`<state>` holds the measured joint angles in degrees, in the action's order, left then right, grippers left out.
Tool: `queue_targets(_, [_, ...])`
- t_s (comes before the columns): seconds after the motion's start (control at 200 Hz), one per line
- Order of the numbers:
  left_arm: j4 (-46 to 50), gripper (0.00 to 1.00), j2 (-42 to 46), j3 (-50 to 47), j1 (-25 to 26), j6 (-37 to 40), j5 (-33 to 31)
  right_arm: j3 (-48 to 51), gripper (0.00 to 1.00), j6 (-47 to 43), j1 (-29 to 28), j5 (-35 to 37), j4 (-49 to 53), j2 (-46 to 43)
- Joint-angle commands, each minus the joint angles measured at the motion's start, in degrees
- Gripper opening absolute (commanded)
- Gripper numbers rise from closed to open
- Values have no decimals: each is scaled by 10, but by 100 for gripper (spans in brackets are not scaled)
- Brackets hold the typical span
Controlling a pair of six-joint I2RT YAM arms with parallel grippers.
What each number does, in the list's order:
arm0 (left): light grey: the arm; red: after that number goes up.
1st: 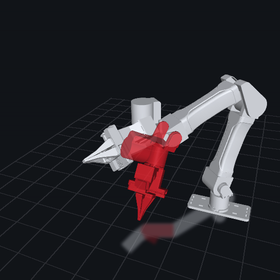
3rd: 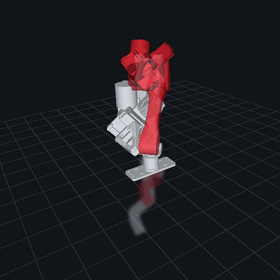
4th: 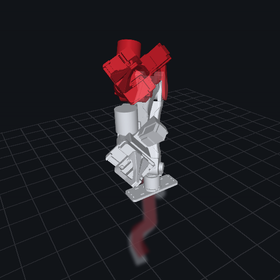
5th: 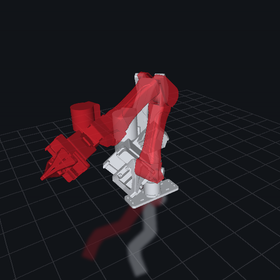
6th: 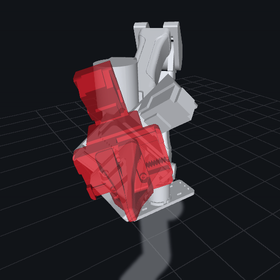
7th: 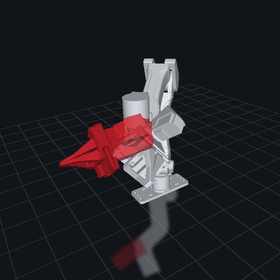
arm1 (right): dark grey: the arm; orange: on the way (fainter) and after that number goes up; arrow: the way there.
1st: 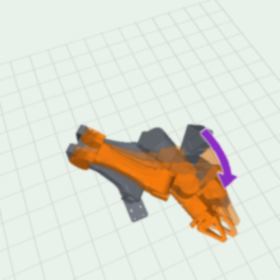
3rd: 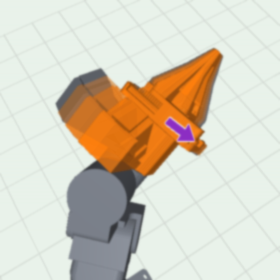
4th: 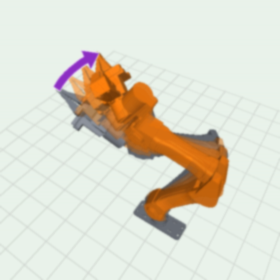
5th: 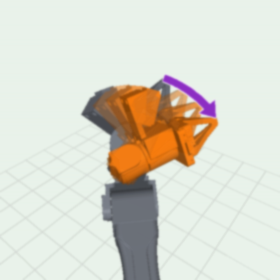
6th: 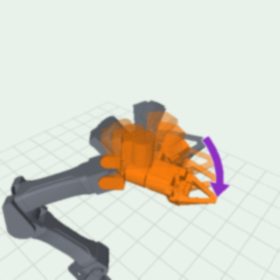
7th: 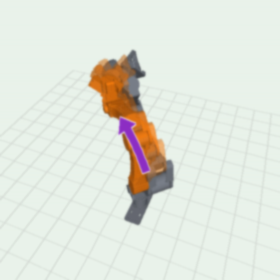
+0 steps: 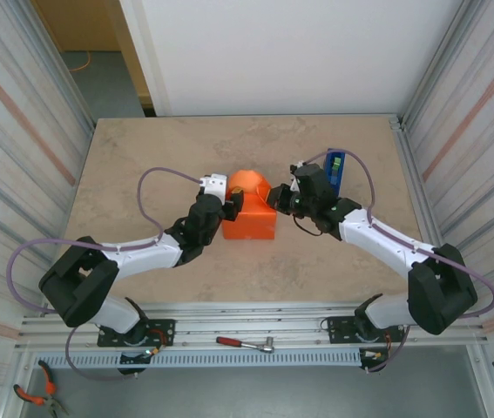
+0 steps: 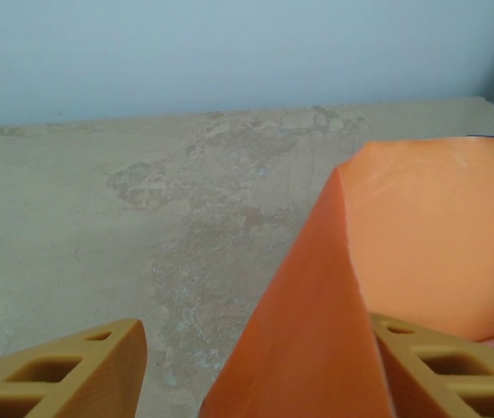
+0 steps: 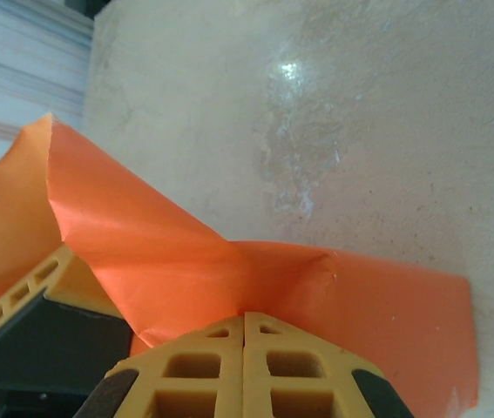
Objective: Wrap the gift box in paper
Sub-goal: Fold the seventh fold of the wrapping paper on the gift box.
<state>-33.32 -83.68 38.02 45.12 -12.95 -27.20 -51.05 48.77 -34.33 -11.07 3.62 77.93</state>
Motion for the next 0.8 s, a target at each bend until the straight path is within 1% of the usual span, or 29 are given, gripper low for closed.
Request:
queue_targets(0.0, [37,64,-3,-18,2,5,-17,-4,0,-42,-18,-33,68,9])
queue_targets(0.12, [38,64,-4,-19,2,5,-18,-2,0,-38,2,-40,56,-17])
queue_targets(0.346, [40,64,-3,-20,2,5,-18,15,0,-2,60,-49,10,-62])
queue_targets(0.431, [40,63,-4,-20,2,4,-16,19,0,9,76,-53,0,-57])
queue_targets(0.546, [40,64,-4,-20,2,2,-15,21,0,19,84,-52,-18,-43])
queue_targets(0.797, [40,64,-4,-19,2,4,-15,-1,0,40,76,-63,-59,4])
